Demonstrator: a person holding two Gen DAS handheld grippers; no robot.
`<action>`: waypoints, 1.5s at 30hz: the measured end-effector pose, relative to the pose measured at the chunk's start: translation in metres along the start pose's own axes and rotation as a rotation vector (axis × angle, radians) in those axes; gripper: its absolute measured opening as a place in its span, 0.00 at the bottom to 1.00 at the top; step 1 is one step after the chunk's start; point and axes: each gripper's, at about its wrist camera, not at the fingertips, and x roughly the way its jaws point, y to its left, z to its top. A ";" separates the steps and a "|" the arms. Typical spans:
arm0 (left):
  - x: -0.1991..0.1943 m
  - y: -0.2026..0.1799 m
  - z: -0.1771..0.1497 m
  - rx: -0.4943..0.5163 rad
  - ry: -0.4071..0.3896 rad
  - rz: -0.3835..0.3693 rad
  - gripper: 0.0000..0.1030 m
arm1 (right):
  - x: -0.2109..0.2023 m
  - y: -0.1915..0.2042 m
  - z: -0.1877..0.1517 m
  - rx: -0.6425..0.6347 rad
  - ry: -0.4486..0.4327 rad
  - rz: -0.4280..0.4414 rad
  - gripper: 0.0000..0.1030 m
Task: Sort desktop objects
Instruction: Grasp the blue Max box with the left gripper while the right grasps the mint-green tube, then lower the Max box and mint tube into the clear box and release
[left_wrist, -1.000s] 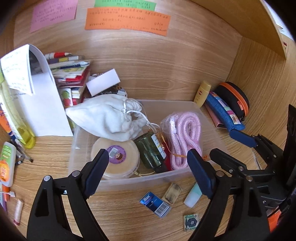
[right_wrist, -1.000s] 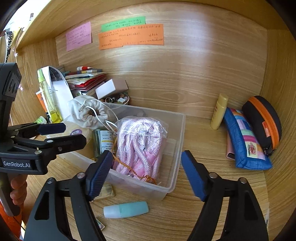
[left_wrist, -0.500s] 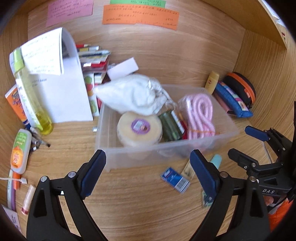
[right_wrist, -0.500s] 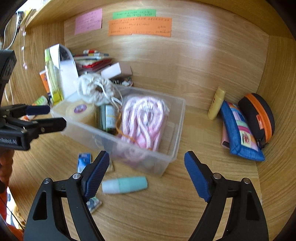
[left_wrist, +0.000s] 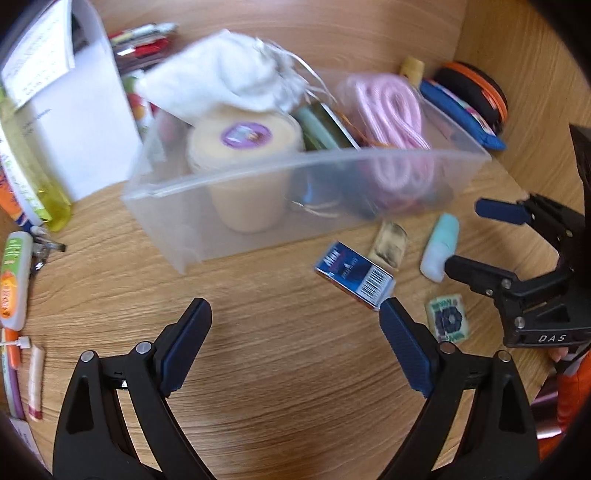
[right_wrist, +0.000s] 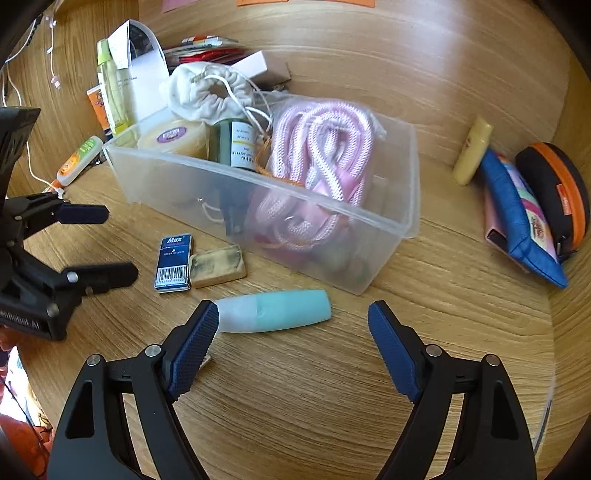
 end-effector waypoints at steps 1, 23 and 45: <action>0.002 -0.002 0.000 0.008 0.010 -0.009 0.90 | 0.001 0.000 0.000 -0.001 0.006 0.006 0.79; 0.021 -0.027 0.012 0.132 -0.039 -0.014 0.72 | 0.016 0.001 0.003 -0.024 0.025 0.054 0.43; -0.016 0.000 -0.007 -0.032 -0.131 -0.021 0.49 | -0.039 -0.015 -0.001 0.054 -0.082 0.162 0.22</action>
